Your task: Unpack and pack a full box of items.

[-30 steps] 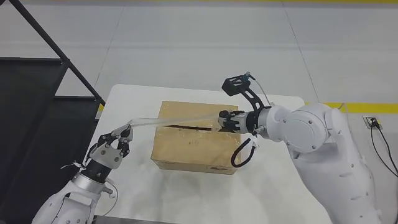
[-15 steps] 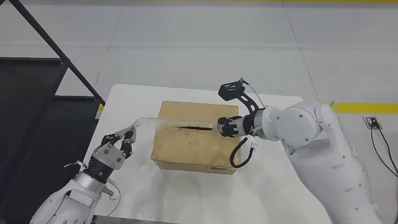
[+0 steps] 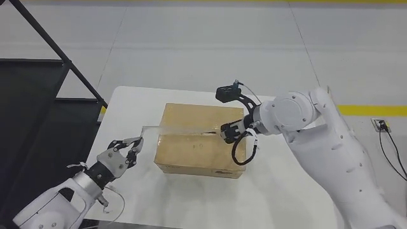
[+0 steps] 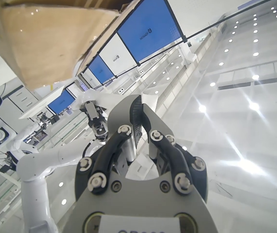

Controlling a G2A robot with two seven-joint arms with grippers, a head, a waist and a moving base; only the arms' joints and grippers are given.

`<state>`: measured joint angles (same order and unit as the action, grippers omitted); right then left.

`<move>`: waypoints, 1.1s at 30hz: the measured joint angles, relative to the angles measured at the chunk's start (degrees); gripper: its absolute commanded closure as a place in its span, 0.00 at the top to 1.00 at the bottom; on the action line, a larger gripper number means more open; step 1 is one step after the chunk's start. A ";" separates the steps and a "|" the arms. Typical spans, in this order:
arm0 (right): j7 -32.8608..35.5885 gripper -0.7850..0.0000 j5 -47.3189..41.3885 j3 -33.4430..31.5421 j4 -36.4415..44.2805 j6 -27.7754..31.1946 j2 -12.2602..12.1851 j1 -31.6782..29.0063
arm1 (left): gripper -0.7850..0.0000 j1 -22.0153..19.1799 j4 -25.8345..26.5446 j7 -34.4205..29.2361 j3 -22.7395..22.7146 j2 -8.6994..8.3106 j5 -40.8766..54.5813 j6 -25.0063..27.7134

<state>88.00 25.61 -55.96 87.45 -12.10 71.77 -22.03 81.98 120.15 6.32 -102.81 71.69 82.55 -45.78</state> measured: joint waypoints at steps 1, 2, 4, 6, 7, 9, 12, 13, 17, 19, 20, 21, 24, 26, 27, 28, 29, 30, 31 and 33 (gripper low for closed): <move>0.00 0.00 -0.89 0.65 -0.87 -0.19 -0.05 0.66 | 0.00 -0.21 -0.21 1.02 -0.20 -0.03 1.67 -0.70; 0.00 0.00 -2.43 1.55 -2.15 -0.42 -0.12 1.54 | 0.00 -0.54 -0.56 2.68 -0.47 -0.08 3.98 -1.81; 0.00 0.00 -4.95 2.96 -4.29 -0.64 -0.28 3.06 | 0.00 -1.20 -1.18 5.49 -0.90 -0.20 7.61 -3.47; 0.00 0.00 -7.62 4.53 -6.65 -0.90 -0.52 4.81 | 0.00 -2.13 -2.05 9.22 -1.40 -0.39 11.91 -5.34; 0.00 0.00 -8.89 5.25 -7.51 -0.86 -0.61 5.45 | 0.00 -2.57 -2.40 10.88 -1.62 -0.49 13.78 -6.03; 0.00 0.00 -11.45 6.74 -9.23 -0.69 -0.86 6.79 | 0.00 -3.53 -2.84 14.70 -2.13 -0.76 17.90 -7.20; 0.00 0.00 -11.97 7.06 -9.61 -0.67 -0.94 7.11 | 0.00 -4.57 -2.08 18.62 -3.01 -1.07 21.16 -6.31; 0.00 0.00 -11.92 7.03 -9.57 -0.67 -0.93 7.08 | 0.00 -4.62 -1.95 18.86 -3.08 -1.09 21.22 -6.13; 0.00 0.00 -11.88 7.00 -9.55 -0.67 -0.92 7.06 | 0.00 -4.59 -1.96 18.71 -3.05 -1.08 21.07 -6.20; -0.58 0.00 -11.85 7.02 -9.68 -0.78 -0.92 6.66 | 0.00 -4.59 -1.96 18.71 -3.05 -1.08 21.07 -6.20; -1.85 0.00 -11.93 7.16 -10.03 -1.29 -0.87 6.17 | 0.00 -4.59 -1.96 18.71 -3.05 -1.08 21.07 -6.20; -2.54 0.00 -12.36 7.32 -10.37 -1.74 -0.78 6.04 | 0.00 -4.59 -1.96 18.71 -3.05 -1.08 21.07 -6.20; -2.88 0.00 -14.82 8.00 -12.53 -2.18 -0.28 6.83 | 0.00 -4.59 -1.96 18.71 -3.05 -1.08 21.07 -6.20; -2.21 0.00 -16.39 8.73 -14.83 -2.15 0.15 7.93 | 0.00 -4.28 -1.96 18.19 -2.91 -1.10 20.61 -5.52; -1.66 0.00 -17.09 9.13 -15.95 -2.18 0.37 8.49 | 0.00 -4.02 -1.96 17.84 -2.80 -1.15 20.11 -5.05; -1.15 0.00 -17.74 9.54 -17.12 -2.27 0.60 9.13 | 0.00 -3.79 -1.96 17.60 -2.71 -1.22 19.59 -4.74; -0.50 0.00 -18.47 10.16 -18.64 -2.29 0.91 10.00 | 0.00 -3.56 -1.98 17.38 -2.63 -1.32 19.04 -4.56; -0.14 0.00 -18.94 10.72 -19.73 -2.19 1.16 10.65 | 0.00 -3.42 -2.01 17.30 -2.58 -1.41 18.76 -4.57; 0.02 0.00 -19.34 11.30 -20.81 -2.01 1.41 11.29 | 0.00 -3.30 -2.03 17.28 -2.52 -1.49 18.56 -4.67; 0.05 0.00 -20.00 12.73 -23.40 -1.63 2.00 12.77 | 0.00 -3.11 -2.05 17.26 -2.38 -1.69 18.34 -4.97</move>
<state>88.05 5.60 -43.23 64.06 -13.72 73.77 -9.26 78.87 118.09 23.58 -105.20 70.00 100.88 -50.75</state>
